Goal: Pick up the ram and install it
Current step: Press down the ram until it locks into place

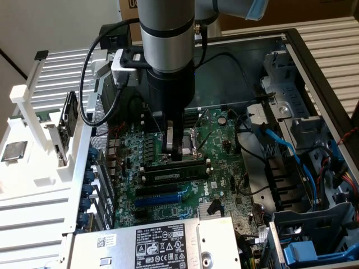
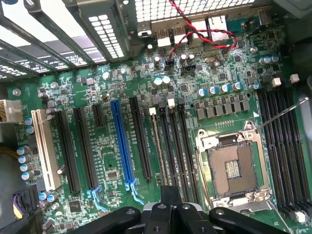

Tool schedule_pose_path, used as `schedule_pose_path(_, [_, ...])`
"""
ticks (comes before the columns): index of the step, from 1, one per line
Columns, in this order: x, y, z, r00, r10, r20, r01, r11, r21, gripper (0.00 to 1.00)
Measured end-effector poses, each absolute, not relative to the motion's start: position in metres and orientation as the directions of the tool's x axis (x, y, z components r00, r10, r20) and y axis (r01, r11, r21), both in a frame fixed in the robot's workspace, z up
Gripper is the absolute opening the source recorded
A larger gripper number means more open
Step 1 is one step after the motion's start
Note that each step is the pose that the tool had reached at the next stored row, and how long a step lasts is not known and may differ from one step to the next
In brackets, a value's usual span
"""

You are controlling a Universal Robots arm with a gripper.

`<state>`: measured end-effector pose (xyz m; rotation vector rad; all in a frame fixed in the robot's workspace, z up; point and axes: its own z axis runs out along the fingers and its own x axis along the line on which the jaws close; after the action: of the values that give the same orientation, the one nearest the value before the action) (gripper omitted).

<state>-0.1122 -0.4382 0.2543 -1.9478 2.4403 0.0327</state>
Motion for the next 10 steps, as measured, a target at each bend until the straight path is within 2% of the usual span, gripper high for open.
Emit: schedule_pose_path(10, [-0.1122, -0.4382, 0.2543, -0.356, -0.934, -0.028, -0.934, 0.356, 0.005, 0.11])
